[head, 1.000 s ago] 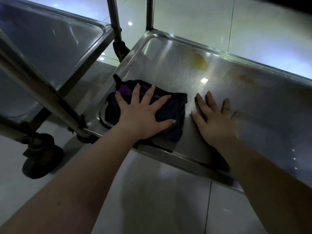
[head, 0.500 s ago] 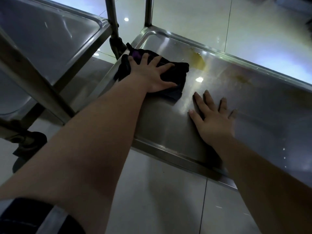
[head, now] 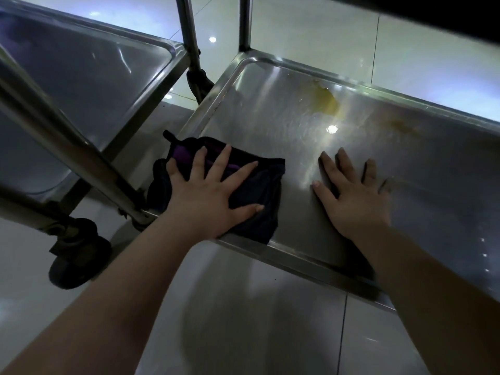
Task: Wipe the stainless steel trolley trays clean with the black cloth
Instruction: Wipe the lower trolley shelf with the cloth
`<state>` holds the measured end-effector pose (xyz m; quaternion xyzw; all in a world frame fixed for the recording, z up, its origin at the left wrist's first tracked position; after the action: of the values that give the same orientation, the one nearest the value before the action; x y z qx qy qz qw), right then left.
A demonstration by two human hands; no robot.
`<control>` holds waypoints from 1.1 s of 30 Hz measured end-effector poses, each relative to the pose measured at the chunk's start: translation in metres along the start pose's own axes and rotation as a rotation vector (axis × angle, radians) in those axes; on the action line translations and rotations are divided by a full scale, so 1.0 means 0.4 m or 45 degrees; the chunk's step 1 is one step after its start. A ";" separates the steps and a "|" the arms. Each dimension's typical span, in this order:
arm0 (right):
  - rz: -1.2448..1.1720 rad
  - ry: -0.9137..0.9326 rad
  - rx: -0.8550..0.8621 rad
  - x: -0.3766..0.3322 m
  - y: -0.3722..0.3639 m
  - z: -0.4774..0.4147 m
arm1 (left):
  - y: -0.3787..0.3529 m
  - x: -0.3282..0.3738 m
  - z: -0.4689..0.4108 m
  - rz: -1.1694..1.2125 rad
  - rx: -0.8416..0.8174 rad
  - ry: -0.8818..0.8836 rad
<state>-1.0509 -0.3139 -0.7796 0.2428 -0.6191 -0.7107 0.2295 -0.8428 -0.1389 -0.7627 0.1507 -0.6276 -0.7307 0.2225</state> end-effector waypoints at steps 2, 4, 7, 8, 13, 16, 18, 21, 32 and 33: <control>-0.002 0.001 -0.008 0.001 0.001 -0.002 | 0.007 0.018 -0.066 0.014 0.008 -0.007; 0.003 -0.003 -0.012 0.001 0.004 -0.004 | 0.018 0.038 -0.151 0.053 0.013 -0.010; 0.007 -0.010 -0.004 -0.001 0.008 -0.004 | 0.048 0.073 -0.282 0.073 -0.018 0.007; -0.001 -0.009 -0.003 -0.001 0.008 -0.004 | 0.060 0.085 -0.317 0.061 -0.032 0.015; -0.042 -0.001 -0.011 -0.002 0.010 -0.004 | 0.087 0.111 -0.382 0.053 -0.034 0.044; -0.067 0.012 -0.023 -0.001 0.017 -0.006 | 0.082 0.109 -0.372 0.040 -0.005 0.030; -0.131 0.055 -0.021 0.015 0.026 0.014 | 0.079 0.108 -0.372 0.029 0.007 0.020; -0.136 0.041 -0.032 0.068 0.013 0.097 | 0.076 0.103 -0.377 0.026 0.025 0.019; 0.013 -0.027 0.016 0.088 -0.013 0.165 | 0.064 0.332 -0.336 0.068 -0.012 -0.057; 0.000 -0.030 0.015 0.088 -0.013 0.166 | 0.061 0.376 -0.326 0.063 -0.023 -0.105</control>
<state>-1.1203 -0.2843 -0.7791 0.2358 -0.6259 -0.7100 0.2206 -0.9031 -0.3300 -0.7516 0.1028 -0.6332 -0.7361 0.2160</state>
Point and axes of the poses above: each hand's wrist, its own z-axis away from the middle knuckle, its own y-axis out of the back of the hand, x = y × z, the point moved 3 cm from there along -z, towards the middle knuckle, and after that the axes turned 5 degrees about y, right-handed, at the moved point
